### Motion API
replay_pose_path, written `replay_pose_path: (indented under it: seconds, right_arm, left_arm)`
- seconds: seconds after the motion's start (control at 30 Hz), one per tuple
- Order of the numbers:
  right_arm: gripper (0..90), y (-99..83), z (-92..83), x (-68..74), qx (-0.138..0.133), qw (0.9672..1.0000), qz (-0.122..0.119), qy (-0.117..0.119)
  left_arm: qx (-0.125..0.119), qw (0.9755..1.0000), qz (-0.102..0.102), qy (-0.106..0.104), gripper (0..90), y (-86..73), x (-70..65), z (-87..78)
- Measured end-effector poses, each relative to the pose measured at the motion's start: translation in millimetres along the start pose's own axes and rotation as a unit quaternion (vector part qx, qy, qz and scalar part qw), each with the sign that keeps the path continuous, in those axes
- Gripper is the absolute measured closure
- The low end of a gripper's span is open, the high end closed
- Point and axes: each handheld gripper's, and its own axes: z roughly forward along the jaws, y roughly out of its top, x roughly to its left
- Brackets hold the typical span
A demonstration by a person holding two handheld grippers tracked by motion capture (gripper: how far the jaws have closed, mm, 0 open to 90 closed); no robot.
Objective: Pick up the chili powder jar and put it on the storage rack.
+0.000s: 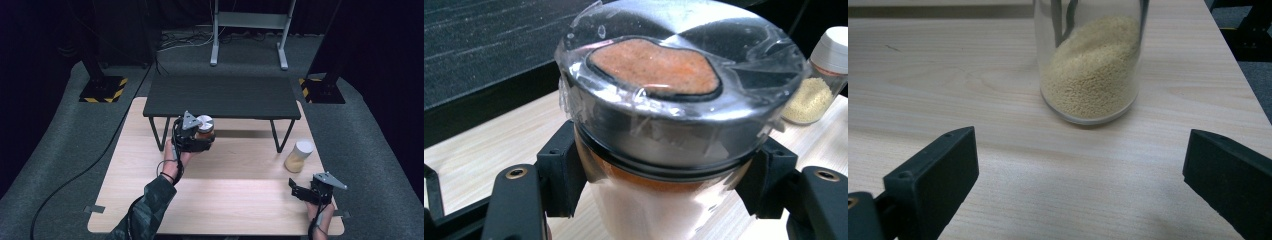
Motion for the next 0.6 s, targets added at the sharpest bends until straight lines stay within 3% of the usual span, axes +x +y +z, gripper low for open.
replay_pose_path:
  seconds: [0.6]
  right_arm:
    - [0.3, 0.7, 0.5, -0.3, 0.002, 1.0, 0.0, 0.001]
  left_arm:
    - [-0.002, 1.0, 0.006, -0.002, 31.3, 14.2, 2.9, -3.2]
